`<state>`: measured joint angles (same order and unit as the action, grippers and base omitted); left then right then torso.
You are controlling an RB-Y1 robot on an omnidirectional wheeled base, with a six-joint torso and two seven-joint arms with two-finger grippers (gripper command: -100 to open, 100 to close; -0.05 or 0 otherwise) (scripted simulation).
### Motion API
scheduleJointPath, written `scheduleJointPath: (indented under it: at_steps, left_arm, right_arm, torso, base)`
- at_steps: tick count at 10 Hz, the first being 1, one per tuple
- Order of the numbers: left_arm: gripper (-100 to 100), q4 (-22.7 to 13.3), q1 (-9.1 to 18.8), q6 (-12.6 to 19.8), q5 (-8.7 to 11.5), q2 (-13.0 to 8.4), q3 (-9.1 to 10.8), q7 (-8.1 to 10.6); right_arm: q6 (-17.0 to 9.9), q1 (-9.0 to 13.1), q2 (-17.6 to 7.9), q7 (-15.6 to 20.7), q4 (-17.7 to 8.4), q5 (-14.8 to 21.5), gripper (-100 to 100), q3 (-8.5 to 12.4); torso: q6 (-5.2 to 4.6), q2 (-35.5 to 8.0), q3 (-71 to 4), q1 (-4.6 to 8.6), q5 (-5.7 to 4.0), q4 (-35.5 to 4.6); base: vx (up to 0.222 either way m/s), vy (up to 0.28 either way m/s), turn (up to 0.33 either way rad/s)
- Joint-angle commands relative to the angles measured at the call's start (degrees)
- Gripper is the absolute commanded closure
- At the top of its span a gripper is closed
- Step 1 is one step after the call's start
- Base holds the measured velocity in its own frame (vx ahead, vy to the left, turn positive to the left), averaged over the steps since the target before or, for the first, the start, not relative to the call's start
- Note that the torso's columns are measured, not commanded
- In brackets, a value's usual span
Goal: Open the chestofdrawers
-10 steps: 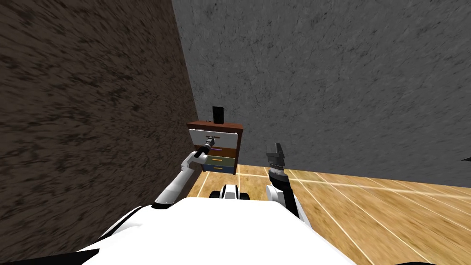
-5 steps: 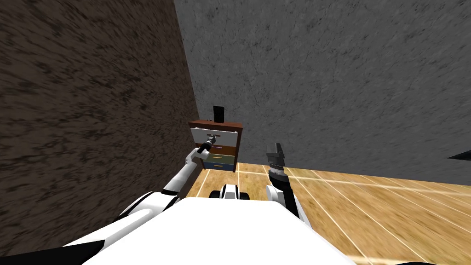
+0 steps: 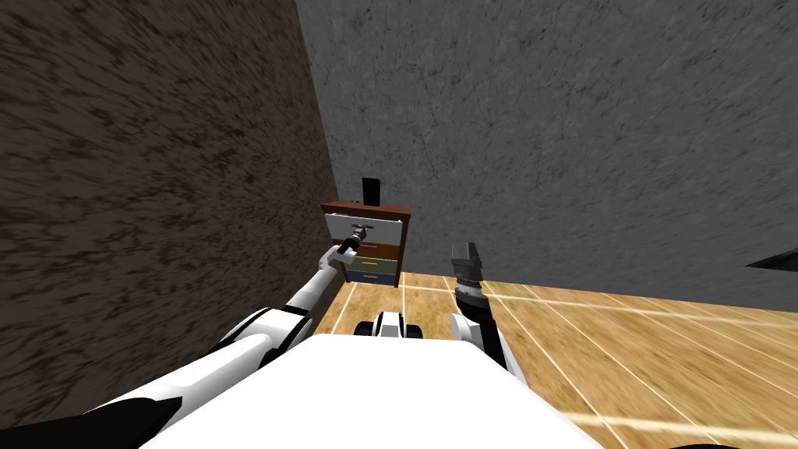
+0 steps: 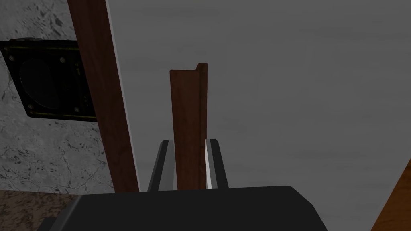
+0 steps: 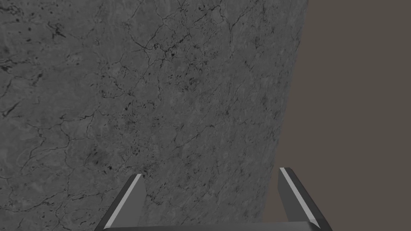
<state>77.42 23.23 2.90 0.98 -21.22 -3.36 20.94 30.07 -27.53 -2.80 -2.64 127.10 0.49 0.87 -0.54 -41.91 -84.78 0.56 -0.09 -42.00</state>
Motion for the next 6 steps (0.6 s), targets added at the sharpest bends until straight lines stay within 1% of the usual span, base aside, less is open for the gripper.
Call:
scheduleJointPath:
  at_steps: [1, 2, 3, 4, 6]
  left_arm:
    - [100, -4.53, 0.00, -0.27, -0.14, 0.64, -0.51, -0.13]
    - [100, -5.94, 3.61, -3.29, 0.02, -0.54, -0.82, 1.15]
    - [100, -6.97, 4.88, -3.29, 0.02, -0.54, -0.82, 1.15]
    - [100, -8.95, 6.59, -3.29, 0.02, -0.54, -0.82, 1.15]
    - [100, -12.83, 7.07, -3.29, 0.02, -0.54, -0.82, 1.15]
  right_arm:
    - [0.00, 0.00, 0.00, 0.00, 0.00, 0.00, 0, 0.00]
    - [0.00, 0.00, 0.00, 0.00, 0.00, 0.00, 0, 0.00]
    - [0.00, 0.01, 0.00, 0.00, 0.00, 0.00, 0, 0.00]
    - [0.00, 0.01, 0.00, 0.00, 0.00, 0.00, 0, 0.00]
    - [0.00, 0.00, 0.00, 0.00, 0.00, 0.00, 0, 0.00]
  torso:
    - [0.07, 0.21, -0.14, -0.15, 0.11, 0.24]
    - [0.08, 0.39, -0.27, -0.31, 0.24, 0.48]
    - [0.02, -0.05, -0.04, -0.30, 0.18, 0.21]
    - [-0.01, -0.30, 0.17, -0.10, 0.07, -0.02]
    - [0.05, -0.07, 0.04, -0.01, -0.07, -0.18]
  base:
    - [0.017, -0.004, 0.001]
    - [-0.143, -0.004, -0.008]
    - [-0.181, -0.021, -0.013]
    - [-0.090, -0.020, 0.008]
    - [0.002, -0.003, -0.007]
